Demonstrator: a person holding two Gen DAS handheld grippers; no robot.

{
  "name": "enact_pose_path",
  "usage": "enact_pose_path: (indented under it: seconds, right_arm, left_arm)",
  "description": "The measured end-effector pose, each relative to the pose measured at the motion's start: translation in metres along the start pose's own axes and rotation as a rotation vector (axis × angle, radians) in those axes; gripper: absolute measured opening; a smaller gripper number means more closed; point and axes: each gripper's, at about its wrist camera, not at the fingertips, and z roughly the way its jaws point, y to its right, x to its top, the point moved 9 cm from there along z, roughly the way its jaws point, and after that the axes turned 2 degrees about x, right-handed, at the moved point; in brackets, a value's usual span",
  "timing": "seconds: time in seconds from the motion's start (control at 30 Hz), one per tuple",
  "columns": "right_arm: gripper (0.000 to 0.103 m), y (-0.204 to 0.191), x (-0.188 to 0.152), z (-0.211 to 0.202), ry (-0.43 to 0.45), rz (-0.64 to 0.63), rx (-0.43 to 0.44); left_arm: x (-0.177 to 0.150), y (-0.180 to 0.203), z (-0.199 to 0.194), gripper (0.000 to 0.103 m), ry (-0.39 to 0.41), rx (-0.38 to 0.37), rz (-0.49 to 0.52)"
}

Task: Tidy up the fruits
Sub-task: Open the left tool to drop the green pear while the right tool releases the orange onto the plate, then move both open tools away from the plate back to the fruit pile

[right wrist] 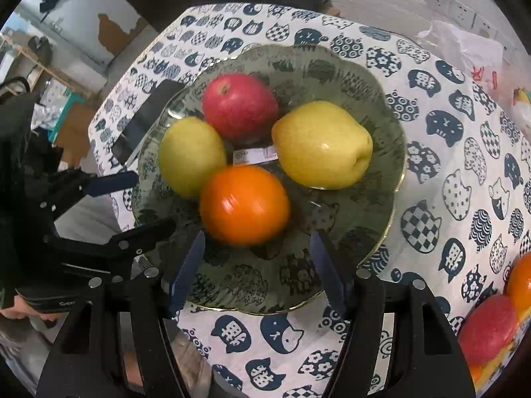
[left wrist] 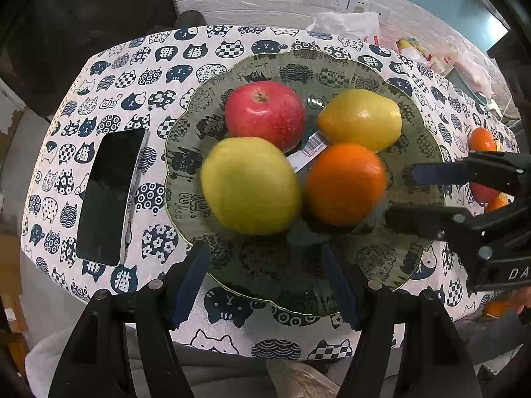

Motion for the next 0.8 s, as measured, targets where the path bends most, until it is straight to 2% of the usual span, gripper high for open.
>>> enact_pose_path:
  seconds: [0.5, 0.67, 0.8]
  right_arm:
    - [0.067, -0.002, -0.004, -0.007, 0.01, -0.021, -0.016]
    - [0.068, 0.002, -0.005, -0.022, 0.035, -0.01, -0.017]
    - [0.07, 0.008, -0.007, -0.042, 0.071, -0.005, -0.039]
  left_arm:
    - [-0.001, 0.005, -0.009, 0.071, 0.01, 0.023, 0.021]
    - [0.001, 0.01, -0.015, 0.071, 0.017, 0.024, 0.02]
    - [0.007, 0.022, -0.022, 0.076, 0.035, 0.025, 0.032]
